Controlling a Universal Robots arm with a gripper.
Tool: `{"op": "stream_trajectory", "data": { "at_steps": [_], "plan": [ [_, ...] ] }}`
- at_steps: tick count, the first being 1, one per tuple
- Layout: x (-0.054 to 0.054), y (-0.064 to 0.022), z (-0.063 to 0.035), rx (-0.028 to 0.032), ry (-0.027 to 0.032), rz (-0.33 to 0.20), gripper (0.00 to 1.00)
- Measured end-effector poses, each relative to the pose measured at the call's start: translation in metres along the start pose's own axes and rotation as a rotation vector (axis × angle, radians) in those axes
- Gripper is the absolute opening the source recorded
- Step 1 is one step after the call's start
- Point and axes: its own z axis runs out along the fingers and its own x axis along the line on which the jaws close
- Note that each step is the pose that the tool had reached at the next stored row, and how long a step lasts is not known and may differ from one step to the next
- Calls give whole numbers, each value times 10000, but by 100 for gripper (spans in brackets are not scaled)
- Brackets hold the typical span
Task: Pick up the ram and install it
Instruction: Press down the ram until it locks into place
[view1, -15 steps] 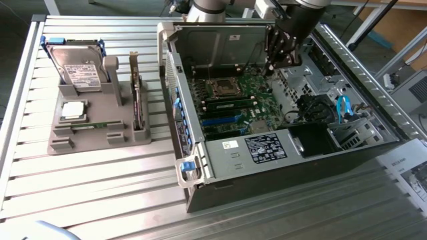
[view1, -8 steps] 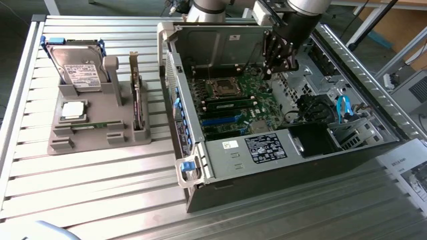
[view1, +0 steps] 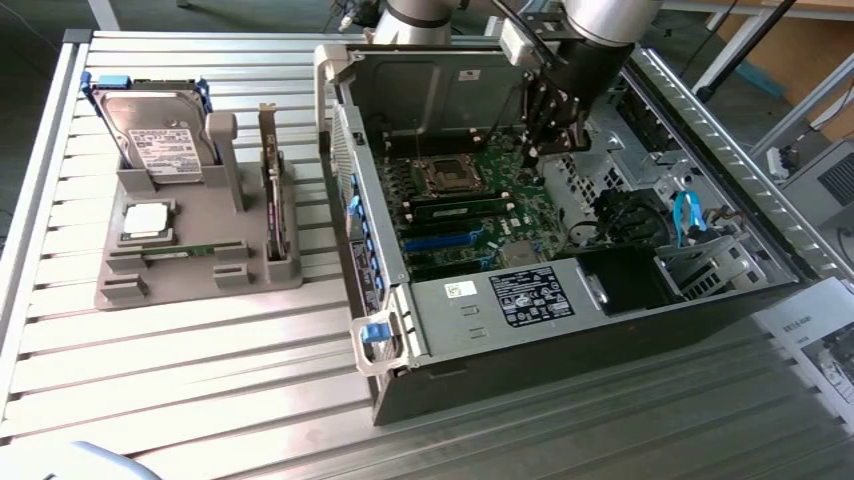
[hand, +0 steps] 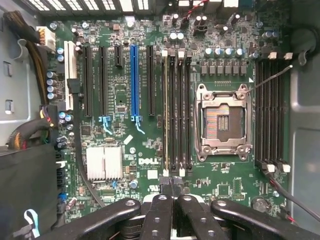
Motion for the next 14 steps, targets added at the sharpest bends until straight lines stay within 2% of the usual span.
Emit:
{"op": "stream_trajectory", "data": {
  "at_steps": [14],
  "plan": [
    [3, -4, 228, 0, 0, 0, 10]
  ]
}}
